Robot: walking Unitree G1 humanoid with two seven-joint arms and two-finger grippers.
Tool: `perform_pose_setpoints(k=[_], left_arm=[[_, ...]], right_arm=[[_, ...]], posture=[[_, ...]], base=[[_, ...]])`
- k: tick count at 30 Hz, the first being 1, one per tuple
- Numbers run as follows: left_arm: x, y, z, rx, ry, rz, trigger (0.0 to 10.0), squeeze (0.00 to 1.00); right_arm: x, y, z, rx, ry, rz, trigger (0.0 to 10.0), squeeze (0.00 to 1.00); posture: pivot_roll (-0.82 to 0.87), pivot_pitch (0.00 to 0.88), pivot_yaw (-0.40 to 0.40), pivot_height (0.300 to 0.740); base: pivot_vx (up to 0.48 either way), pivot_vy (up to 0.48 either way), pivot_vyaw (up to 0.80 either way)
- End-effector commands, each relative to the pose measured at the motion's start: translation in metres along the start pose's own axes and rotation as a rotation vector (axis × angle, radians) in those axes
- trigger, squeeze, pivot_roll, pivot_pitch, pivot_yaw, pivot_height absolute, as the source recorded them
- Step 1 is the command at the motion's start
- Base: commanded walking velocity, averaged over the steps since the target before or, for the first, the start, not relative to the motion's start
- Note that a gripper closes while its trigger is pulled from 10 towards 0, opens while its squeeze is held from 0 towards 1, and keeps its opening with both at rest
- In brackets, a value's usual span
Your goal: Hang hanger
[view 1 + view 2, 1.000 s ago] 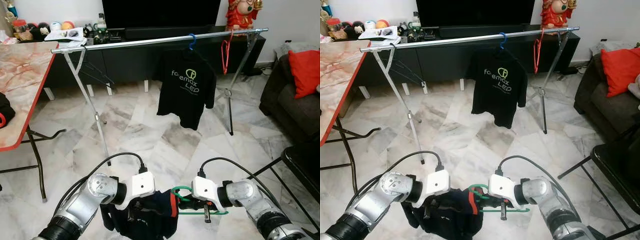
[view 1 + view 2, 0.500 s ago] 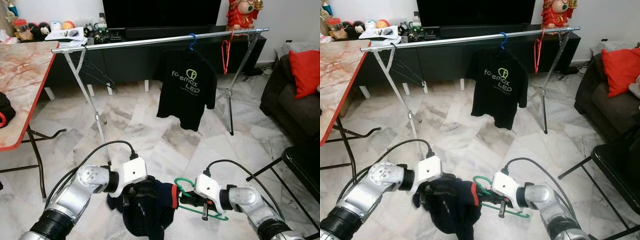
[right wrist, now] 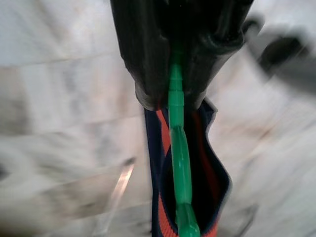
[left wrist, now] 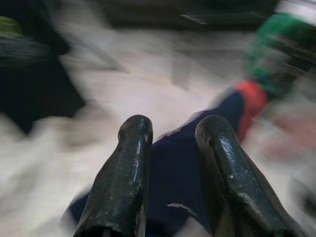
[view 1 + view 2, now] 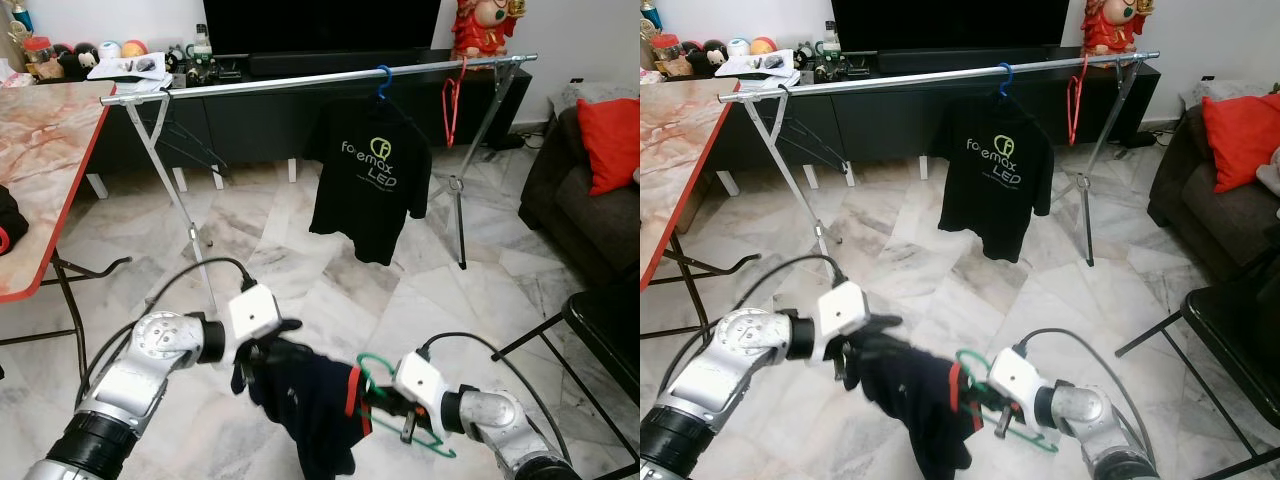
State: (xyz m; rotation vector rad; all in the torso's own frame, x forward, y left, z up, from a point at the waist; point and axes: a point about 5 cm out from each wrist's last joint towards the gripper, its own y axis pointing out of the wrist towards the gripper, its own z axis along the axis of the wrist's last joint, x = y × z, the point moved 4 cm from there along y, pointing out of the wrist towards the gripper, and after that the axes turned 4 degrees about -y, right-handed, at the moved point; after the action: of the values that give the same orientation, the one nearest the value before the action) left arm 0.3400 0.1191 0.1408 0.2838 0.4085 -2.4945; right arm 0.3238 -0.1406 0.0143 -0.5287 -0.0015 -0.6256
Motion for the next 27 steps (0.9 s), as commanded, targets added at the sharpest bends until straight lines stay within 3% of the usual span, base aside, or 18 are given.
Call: perform_pose_setpoints(k=[1, 5, 9, 12, 14, 18, 24, 27], left_arm=[[-0.014, -0.001, 0.007, 0.044, 0.009, 0.102, 10.0, 0.0], [-0.015, 0.004, -0.005, 0.035, -0.016, 0.232, 10.0, 0.0], [-0.009, 0.011, -0.021, 0.012, -0.021, 0.311, 10.0, 0.0], [-0.005, 0.018, -0.037, -0.001, -0.08, 0.415, 10.0, 0.0], [-0.005, 0.019, -0.039, -0.007, -0.08, 0.429, 10.0, 0.0], [0.002, 0.021, -0.058, -0.067, -0.084, 0.468, 10.0, 0.0], [0.01, 0.026, -0.068, -0.099, -0.062, 0.485, 10.0, 0.0], [0.004, 0.027, -0.073, -0.123, -0.051, 0.558, 10.0, 0.0]], right_arm=[[0.015, 0.0, 0.018, 0.081, 0.022, -0.093, 0.0, 0.0], [0.028, 0.001, 0.029, 0.134, 0.077, -0.216, 0.0, 0.0], [0.032, 0.004, 0.04, 0.173, 0.078, -0.256, 0.0, 0.0], [0.034, 0.008, 0.063, 0.25, 0.086, -0.267, 0.0, 0.0], [0.035, 0.008, 0.066, 0.257, 0.089, -0.269, 0.0, 0.0], [0.036, 0.003, 0.092, 0.356, 0.086, -0.282, 0.0, 0.0], [0.036, 0.001, 0.107, 0.354, 0.062, -0.282, 0.0, 0.0], [0.033, -0.001, 0.123, 0.372, 0.035, -0.261, 0.0, 0.0]], posture=[[-0.02, 0.105, -0.013, 0.74], [-0.02, 0.104, -0.015, 0.74], [-0.02, 0.102, -0.02, 0.74], [-0.02, 0.097, -0.026, 0.74], [-0.02, 0.097, -0.026, 0.74], [-0.03, 0.09, -0.025, 0.74], [-0.03, 0.076, -0.026, 0.74], [-0.03, 0.067, -0.03, 0.74]], base=[[0.0, 0.0, 0.0], [0.0, 0.0, 0.0], [0.0, 0.0, 0.0], [0.0, 0.0, 0.0], [0.0, 0.0, 0.0], [0.0, 0.0, 0.0], [0.0, 0.0, 0.0], [0.0, 0.0, 0.0]])
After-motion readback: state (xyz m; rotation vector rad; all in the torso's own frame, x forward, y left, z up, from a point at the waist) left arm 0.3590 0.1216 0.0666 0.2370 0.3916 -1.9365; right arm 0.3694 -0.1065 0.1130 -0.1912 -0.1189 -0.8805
